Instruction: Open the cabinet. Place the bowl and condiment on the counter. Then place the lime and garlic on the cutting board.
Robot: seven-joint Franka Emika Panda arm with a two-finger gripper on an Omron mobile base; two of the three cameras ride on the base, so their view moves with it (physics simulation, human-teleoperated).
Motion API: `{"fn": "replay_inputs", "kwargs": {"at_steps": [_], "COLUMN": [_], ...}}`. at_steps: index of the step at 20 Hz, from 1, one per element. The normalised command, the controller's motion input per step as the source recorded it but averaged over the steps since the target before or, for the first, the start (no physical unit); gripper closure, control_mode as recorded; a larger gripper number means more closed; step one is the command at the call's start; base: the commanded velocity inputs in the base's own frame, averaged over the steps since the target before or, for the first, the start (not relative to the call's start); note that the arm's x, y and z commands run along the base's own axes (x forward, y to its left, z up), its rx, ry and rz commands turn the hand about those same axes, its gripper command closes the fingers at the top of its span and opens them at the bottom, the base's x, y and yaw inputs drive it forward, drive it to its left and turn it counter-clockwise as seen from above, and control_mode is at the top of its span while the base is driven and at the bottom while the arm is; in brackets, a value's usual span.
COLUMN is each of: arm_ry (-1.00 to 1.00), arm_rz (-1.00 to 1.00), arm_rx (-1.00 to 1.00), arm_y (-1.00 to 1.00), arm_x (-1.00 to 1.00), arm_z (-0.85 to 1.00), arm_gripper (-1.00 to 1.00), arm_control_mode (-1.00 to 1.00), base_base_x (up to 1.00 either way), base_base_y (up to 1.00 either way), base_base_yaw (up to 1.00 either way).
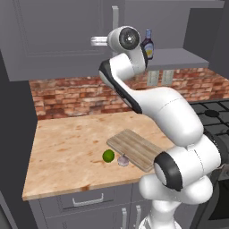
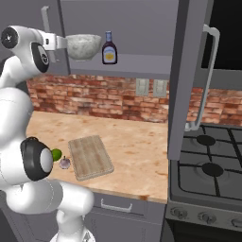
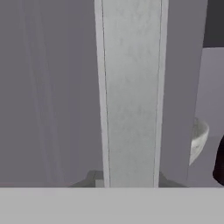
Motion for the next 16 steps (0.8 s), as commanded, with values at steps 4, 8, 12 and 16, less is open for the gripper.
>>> {"fn": "replay_inputs", "kwargs": {"at_steps": [4,8,12,16], "arm_ry": [0.00,0.00,0.00,0.00], "arm_rz": [0.00,-0.01,-0.02,-0.01], "arm_rx": [-0.03,-0.01,-0.01,0.00], "arm_y": [0.14,0.07,0.05,0.06], "arm_x": [-0.21,-0.33,-0.37,-0.44], "arm_z": [0.00,0.00,0.00,0.00], "arm_gripper": [1.00,1.00,1.00,1.00], "arm_control_mode": [-1.00,-1.00,-1.00,-1.00], "base_base_x": [0.00,0.00,0.00,0.00], "base_base_y": [0.00,0.00,0.00,0.00], "base_base_yaw": [0.00,0.00,0.00,0.00]}}
